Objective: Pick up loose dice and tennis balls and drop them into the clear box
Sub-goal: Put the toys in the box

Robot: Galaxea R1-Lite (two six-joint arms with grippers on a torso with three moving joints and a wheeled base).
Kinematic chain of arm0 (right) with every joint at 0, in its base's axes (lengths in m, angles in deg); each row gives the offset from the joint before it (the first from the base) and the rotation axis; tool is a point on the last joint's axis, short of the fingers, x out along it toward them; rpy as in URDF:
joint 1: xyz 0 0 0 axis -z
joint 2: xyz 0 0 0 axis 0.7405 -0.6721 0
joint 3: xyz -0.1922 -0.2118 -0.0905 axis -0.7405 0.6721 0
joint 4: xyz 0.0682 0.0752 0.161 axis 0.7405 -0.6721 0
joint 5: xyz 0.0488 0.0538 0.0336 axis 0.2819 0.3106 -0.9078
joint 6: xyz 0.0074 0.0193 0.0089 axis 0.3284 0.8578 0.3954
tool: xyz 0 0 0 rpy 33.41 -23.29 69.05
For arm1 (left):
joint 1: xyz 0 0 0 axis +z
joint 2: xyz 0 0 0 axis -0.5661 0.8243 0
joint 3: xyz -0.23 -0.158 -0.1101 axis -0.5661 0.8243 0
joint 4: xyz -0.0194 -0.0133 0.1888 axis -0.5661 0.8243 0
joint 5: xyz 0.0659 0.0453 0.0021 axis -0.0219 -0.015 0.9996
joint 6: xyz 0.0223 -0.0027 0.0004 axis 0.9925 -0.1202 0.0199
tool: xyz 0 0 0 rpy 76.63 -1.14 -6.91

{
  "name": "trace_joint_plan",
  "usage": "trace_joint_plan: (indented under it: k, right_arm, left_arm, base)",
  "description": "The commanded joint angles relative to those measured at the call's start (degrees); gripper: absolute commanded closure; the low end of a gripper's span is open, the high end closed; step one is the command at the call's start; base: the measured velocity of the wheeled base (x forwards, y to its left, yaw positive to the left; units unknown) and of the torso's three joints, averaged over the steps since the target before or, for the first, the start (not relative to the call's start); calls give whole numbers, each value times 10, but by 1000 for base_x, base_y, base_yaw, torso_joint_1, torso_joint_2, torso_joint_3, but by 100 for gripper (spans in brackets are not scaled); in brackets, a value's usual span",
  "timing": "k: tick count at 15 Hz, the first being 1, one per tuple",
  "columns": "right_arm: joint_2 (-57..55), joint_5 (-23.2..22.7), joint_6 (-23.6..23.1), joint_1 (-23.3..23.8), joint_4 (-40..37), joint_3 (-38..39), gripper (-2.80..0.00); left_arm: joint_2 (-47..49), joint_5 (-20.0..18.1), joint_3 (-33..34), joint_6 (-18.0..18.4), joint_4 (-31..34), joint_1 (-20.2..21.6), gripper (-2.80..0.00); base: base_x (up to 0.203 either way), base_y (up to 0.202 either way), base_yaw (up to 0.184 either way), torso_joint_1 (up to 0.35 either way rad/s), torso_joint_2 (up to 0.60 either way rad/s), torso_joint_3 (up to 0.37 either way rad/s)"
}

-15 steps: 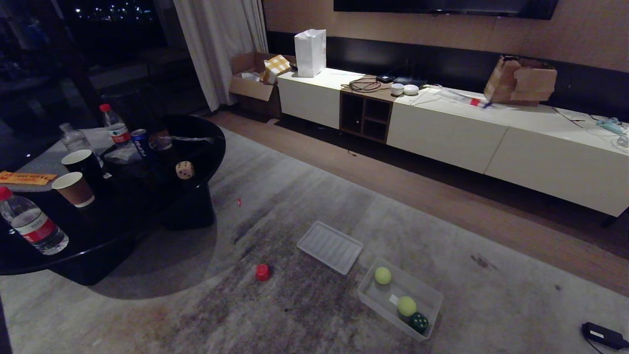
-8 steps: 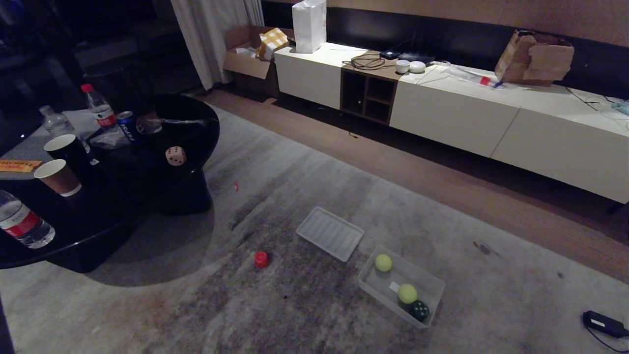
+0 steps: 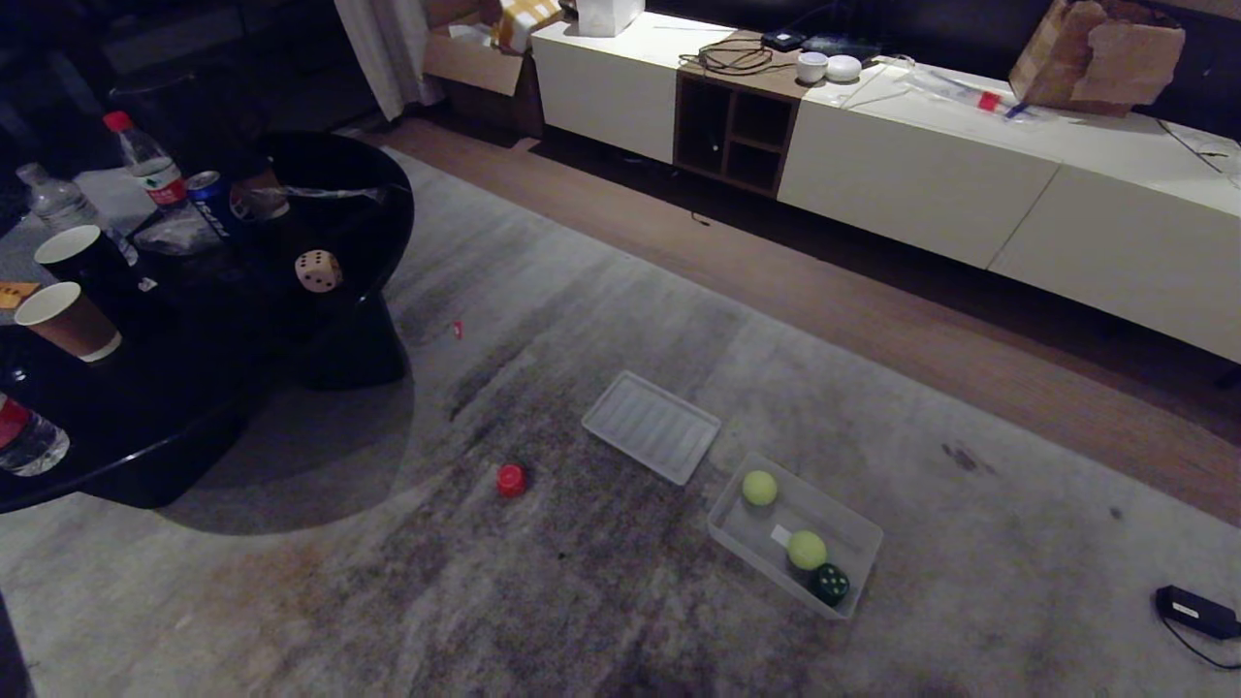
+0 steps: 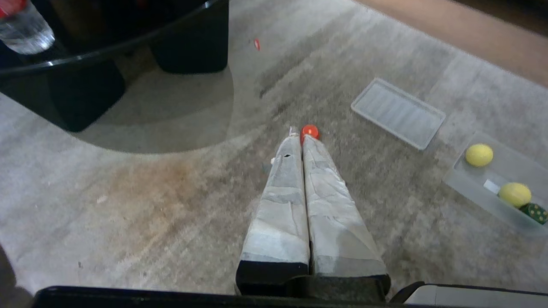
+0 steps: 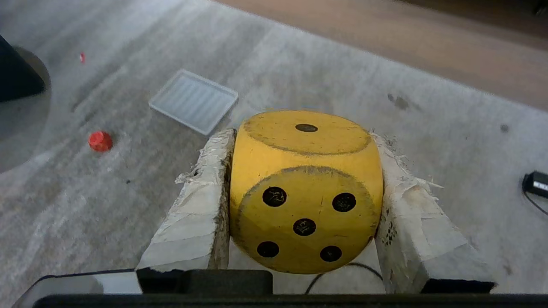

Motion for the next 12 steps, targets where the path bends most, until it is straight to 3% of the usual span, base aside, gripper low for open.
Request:
trace_joint_plan:
  k: [1, 12]
  right_arm:
    - [-1, 0, 0, 0, 0, 0, 0]
    - [-1, 0, -1, 0, 0, -1, 0]
  left_arm:
    - [1, 0, 1, -1, 0, 0, 0]
    - [1, 1, 1, -2, 0, 0, 0]
  base:
    - [0, 0, 0, 2, 2, -203]
    - [0, 0, 0, 3, 2, -196]
